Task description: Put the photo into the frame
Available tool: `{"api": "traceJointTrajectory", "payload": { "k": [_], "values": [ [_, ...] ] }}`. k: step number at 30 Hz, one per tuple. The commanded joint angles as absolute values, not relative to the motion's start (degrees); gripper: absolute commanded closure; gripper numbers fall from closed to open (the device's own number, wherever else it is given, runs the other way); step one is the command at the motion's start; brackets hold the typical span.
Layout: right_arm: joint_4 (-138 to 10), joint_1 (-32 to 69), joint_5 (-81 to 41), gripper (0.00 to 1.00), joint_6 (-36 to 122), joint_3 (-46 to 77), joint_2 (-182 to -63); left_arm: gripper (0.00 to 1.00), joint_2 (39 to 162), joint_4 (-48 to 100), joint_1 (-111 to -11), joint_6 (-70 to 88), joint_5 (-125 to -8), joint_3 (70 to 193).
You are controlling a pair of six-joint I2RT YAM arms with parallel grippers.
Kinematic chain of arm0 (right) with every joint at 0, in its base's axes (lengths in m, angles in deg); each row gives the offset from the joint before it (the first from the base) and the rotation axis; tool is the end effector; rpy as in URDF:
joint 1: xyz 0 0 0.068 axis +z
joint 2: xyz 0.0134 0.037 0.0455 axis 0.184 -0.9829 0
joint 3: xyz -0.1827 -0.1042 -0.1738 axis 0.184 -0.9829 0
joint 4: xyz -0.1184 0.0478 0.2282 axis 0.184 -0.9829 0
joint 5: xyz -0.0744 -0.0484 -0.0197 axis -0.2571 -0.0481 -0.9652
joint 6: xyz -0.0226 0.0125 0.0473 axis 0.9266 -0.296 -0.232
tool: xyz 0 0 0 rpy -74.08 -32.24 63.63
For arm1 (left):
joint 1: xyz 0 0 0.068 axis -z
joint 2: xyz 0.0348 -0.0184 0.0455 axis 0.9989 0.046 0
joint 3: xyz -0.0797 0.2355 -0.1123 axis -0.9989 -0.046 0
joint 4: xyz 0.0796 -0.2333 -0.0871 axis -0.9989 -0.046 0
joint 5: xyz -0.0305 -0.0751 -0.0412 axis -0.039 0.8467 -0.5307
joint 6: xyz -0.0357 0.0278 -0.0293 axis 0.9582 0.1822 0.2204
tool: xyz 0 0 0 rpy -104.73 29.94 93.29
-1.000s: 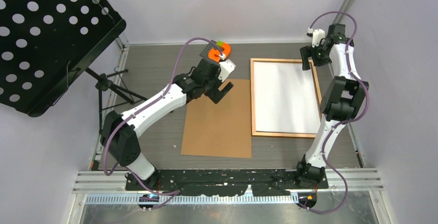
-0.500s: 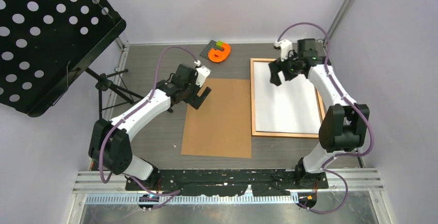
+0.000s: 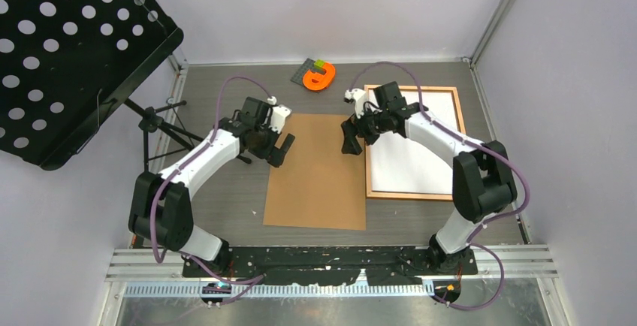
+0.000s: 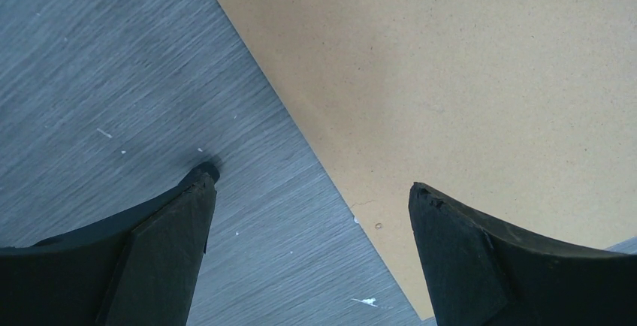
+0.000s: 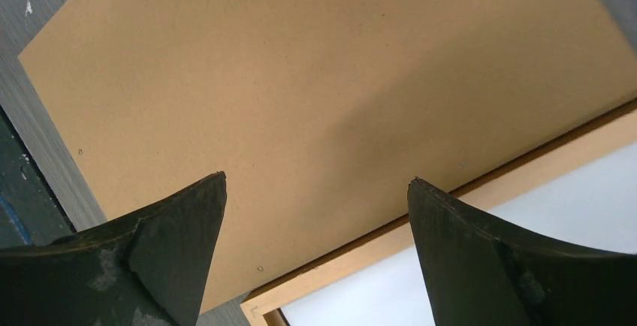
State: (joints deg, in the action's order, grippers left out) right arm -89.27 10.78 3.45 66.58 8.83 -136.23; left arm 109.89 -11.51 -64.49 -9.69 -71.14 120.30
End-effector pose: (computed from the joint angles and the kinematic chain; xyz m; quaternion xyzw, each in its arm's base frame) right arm 0.3235 0.1463 0.2412 -0.3815 0.8317 0.2639 0.3052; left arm 0.2760 -0.1190 0.2396 0.2609 0.9273 -0.0673 0.2600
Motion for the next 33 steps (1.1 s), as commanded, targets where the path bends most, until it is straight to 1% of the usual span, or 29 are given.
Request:
{"api": "traceJointTrajectory", "payload": {
  "k": [1, 9, 21, 33],
  "values": [
    [-85.36, 11.72, 6.55, 0.03, 62.33, 7.33, -139.38, 0.0, 111.43, -12.89, -67.0, -8.13, -65.65, 120.39],
    [-85.38, 11.81, 3.9, 0.02, 60.06, 4.34, -141.7, 0.0, 113.33, -14.24, -68.2, -7.61, -63.96, 121.09],
    [-92.11, 11.79, -11.32, 0.01, 60.0, 3.92, -143.02, 0.0, 114.34, -13.93, -68.6, -6.99, -63.41, 120.36],
    [-94.91, 11.8, -15.92, 0.01, 57.58, 3.29, -141.37, 0.0, 115.75, -13.97, -70.93, -5.93, -60.61, 119.43]
  ]
}}
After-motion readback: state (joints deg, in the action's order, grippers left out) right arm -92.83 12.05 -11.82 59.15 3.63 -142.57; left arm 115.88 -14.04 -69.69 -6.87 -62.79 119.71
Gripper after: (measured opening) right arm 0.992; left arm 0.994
